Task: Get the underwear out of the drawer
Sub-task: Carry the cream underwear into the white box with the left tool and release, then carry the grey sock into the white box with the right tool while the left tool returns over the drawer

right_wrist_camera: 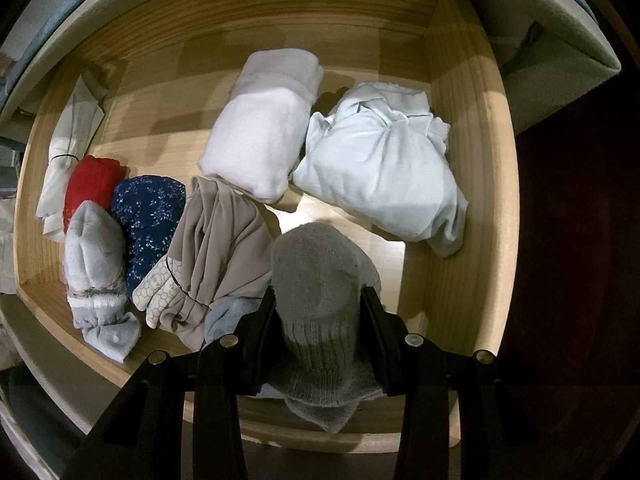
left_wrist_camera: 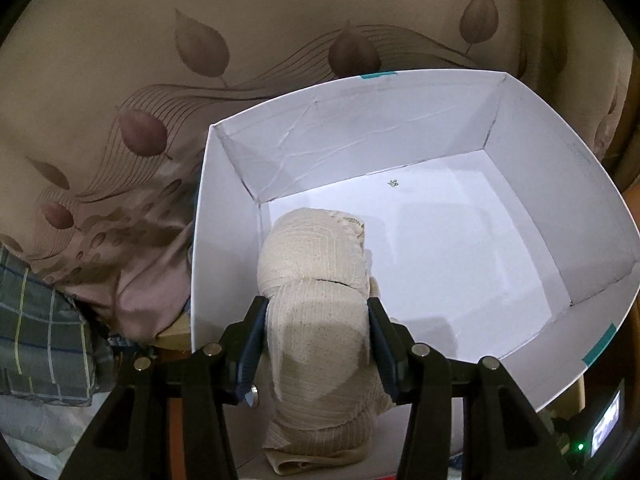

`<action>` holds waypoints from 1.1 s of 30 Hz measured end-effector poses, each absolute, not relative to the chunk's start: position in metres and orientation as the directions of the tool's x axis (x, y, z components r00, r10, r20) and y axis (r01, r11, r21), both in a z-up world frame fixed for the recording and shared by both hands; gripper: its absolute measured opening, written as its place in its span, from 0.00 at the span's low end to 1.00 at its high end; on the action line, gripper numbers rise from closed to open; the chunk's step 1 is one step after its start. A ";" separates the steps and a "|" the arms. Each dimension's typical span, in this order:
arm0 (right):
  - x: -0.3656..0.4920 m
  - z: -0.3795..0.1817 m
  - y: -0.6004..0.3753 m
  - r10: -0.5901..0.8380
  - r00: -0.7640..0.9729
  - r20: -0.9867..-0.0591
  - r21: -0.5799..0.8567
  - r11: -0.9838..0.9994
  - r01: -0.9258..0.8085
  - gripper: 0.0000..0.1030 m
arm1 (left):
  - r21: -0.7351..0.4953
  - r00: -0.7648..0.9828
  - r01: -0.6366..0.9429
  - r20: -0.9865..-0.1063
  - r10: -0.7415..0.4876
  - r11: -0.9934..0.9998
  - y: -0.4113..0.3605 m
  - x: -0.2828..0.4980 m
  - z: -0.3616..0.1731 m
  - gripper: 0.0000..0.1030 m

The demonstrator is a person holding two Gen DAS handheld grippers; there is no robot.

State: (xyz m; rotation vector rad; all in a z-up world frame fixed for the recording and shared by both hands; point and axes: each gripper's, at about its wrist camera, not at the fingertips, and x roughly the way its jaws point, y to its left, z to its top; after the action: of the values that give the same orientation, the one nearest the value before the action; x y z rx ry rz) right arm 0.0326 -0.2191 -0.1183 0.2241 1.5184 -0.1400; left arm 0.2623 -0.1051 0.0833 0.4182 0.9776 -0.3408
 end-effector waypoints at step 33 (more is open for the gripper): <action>0.029 -0.103 -0.232 0.068 0.109 -0.992 0.098 0.949 0.299 0.31 | 0.101 0.549 0.404 -0.822 -0.153 0.909 -0.028 0.190 0.151 0.54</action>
State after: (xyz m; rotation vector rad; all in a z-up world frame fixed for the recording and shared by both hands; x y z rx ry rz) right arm 0.0286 -0.2322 -0.1025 0.3042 1.4581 -0.1734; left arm 0.1896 -0.0284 0.1511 0.2945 0.9349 -0.3355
